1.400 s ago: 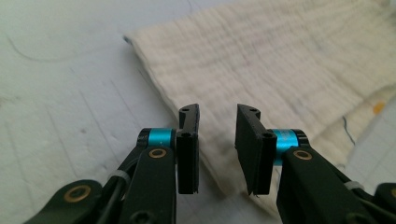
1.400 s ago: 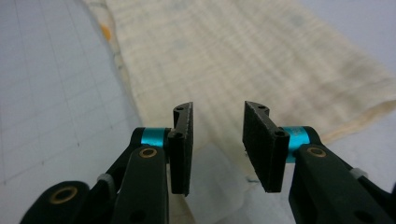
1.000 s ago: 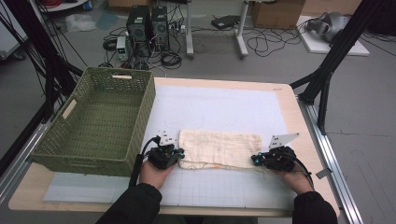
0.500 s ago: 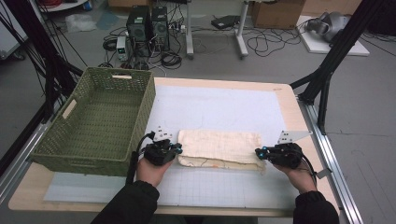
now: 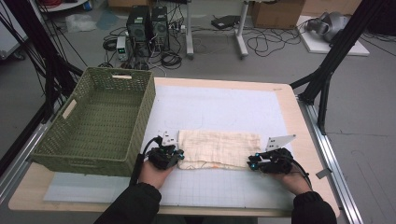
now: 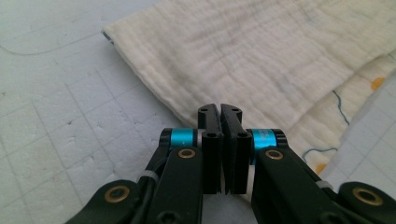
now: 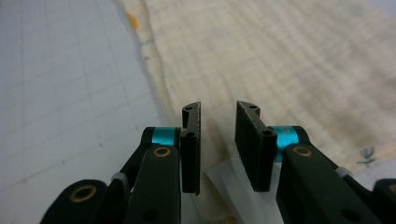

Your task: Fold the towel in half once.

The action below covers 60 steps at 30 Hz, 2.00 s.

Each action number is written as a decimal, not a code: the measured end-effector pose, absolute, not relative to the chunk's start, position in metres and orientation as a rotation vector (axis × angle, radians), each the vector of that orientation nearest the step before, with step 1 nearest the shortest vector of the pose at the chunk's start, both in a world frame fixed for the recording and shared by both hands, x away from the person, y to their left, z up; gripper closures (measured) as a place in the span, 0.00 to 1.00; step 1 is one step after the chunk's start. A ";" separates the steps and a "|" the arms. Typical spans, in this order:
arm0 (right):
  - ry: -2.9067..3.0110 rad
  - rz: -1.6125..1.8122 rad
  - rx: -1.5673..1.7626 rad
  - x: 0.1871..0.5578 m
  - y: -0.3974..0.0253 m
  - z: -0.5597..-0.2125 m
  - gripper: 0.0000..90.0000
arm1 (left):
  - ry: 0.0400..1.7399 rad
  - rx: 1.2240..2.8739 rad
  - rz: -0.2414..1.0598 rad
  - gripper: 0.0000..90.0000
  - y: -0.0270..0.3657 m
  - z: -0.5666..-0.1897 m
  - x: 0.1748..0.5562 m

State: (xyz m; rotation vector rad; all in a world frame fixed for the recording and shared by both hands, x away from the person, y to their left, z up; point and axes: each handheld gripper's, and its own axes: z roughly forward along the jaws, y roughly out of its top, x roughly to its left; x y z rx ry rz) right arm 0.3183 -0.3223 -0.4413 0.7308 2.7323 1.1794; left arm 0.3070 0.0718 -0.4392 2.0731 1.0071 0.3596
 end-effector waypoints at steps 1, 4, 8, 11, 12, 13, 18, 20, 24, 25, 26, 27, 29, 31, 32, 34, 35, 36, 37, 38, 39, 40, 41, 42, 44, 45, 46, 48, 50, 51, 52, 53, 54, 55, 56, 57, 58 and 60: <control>2.724 1.195 0.743 0.319 -0.322 -0.442 0.84 | 1.010 2.058 0.366 0.97 0.073 -0.438 0.306; 2.715 1.202 0.756 0.321 -0.324 -0.443 0.94 | 1.021 2.018 0.368 0.97 0.077 -0.431 0.307; 2.715 1.192 0.738 0.320 -0.324 -0.441 0.99 | 1.024 1.980 0.370 0.97 0.081 -0.424 0.307; 2.701 1.219 0.757 0.320 -0.326 -0.439 0.99 | 1.024 1.968 0.356 0.97 0.080 -0.419 0.306; 2.691 1.231 0.764 0.320 -0.328 -0.438 0.99 | 1.021 1.963 0.357 0.97 0.079 -0.417 0.305; 2.679 1.247 0.761 0.320 -0.330 -0.436 0.99 | 1.009 1.967 0.355 0.97 0.078 -0.416 0.304; 2.615 1.307 0.783 0.318 -0.339 -0.426 0.99 | 0.996 1.980 0.327 0.97 0.075 -0.416 0.302; 2.597 1.322 0.781 0.317 -0.342 -0.422 0.99 | 0.989 2.005 0.322 0.97 0.073 -0.418 0.300; 2.629 1.300 0.784 0.315 -0.345 -0.424 0.99 | 0.983 2.055 0.296 0.97 0.071 -0.425 0.298; 2.644 1.279 0.780 0.315 -0.344 -0.427 0.99 | 0.991 2.063 0.290 0.97 0.070 -0.429 0.298; 2.662 1.262 0.778 0.314 -0.343 -0.429 0.99 | 0.993 2.080 0.287 0.97 0.070 -0.432 0.298; 2.682 1.250 0.775 0.314 -0.342 -0.432 0.99 | 0.997 2.096 0.280 0.97 0.070 -0.435 0.298; 2.711 1.217 0.774 0.313 -0.340 -0.436 0.99 | 1.003 2.098 0.268 0.97 0.070 -0.440 0.298; 2.738 1.190 0.778 0.313 -0.338 -0.441 0.99 | 0.992 2.106 0.279 0.97 0.070 -0.441 0.297; 2.734 1.200 0.776 0.313 -0.338 -0.442 0.99 | 0.983 2.110 0.289 0.97 0.069 -0.441 0.297; 2.732 1.214 0.783 0.313 -0.339 -0.443 0.99 | 0.963 2.122 0.308 0.96 0.069 -0.440 0.296; 2.730 1.216 0.785 0.313 -0.340 -0.443 0.99 | 0.956 2.120 0.313 0.94 0.068 -0.440 0.295; 2.723 1.218 0.783 0.313 -0.340 -0.443 0.98 | 0.950 2.115 0.319 0.92 0.069 -0.440 0.295; 2.717 1.226 0.786 0.312 -0.340 -0.442 0.97 | 0.941 2.112 0.326 0.90 0.070 -0.439 0.295; 2.702 1.234 0.783 0.312 -0.341 -0.441 0.93 | 0.933 2.105 0.326 0.88 0.071 -0.439 0.295; 2.684 1.250 0.800 0.312 -0.341 -0.440 0.91 | 0.931 2.101 0.330 0.85 0.073 -0.439 0.295; 2.667 1.280 0.803 0.312 -0.343 -0.439 0.89 | 0.929 2.094 0.341 0.82 0.074 -0.438 0.295; 2.646 1.302 0.816 0.312 -0.343 -0.437 0.84 | 0.923 2.083 0.347 0.80 0.075 -0.438 0.294; 2.614 1.317 0.827 0.312 -0.344 -0.436 0.82 | 0.914 2.075 0.344 0.79 0.076 -0.437 0.295; 2.586 1.348 0.840 0.311 -0.345 -0.434 0.76 | 0.911 2.065 0.361 0.73 0.078 -0.434 0.295; 2.566 1.362 0.851 0.311 -0.345 -0.433 0.75 | 0.906 2.050 0.363 0.71 0.078 -0.433 0.295; 2.556 1.386 0.860 0.312 -0.346 -0.432 0.73 | 0.894 2.042 0.359 0.71 0.079 -0.432 0.296; 2.529 1.418 0.879 0.311 -0.345 -0.431 0.70 | 0.892 2.036 0.370 0.67 0.080 -0.431 0.296; 2.515 1.417 0.879 0.311 -0.344 -0.431 0.66 | 0.891 2.023 0.357 0.65 0.083 -0.430 0.296; 2.518 1.411 0.890 0.311 -0.343 -0.431 0.66 | 0.901 2.010 0.357 0.64 0.083 -0.430 0.296; 2.519 1.399 0.888 0.311 -0.343 -0.431 0.65 | 0.907 2.000 0.349 0.63 0.084 -0.429 0.296; 2.513 1.391 0.892 0.311 -0.342 -0.431 0.63 | 0.907 1.997 0.349 0.62 0.085 -0.429 0.296; 2.512 1.387 0.904 0.311 -0.342 -0.432 0.62 | 0.906 1.996 0.354 0.62 0.085 -0.429 0.296; 2.512 1.383 0.911 0.312 -0.342 -0.432 0.62 | 0.905 1.997 0.359 0.62 0.085 -0.429 0.296; 2.510 1.375 0.916 0.312 -0.342 -0.432 0.61 | 0.900 2.002 0.359 0.62 0.085 -0.429 0.296; 2.506 1.371 0.923 0.312 -0.342 -0.433 0.61 | 0.896 2.000 0.355 0.62 0.085 -0.430 0.296; 2.509 1.376 0.927 0.312 -0.341 -0.433 0.60 | 0.897 1.996 0.355 0.62 0.084 -0.430 0.297; 2.512 1.362 0.917 0.314 -0.340 -0.434 0.59 | 0.894 1.996 0.362 0.61 0.084 -0.431 0.297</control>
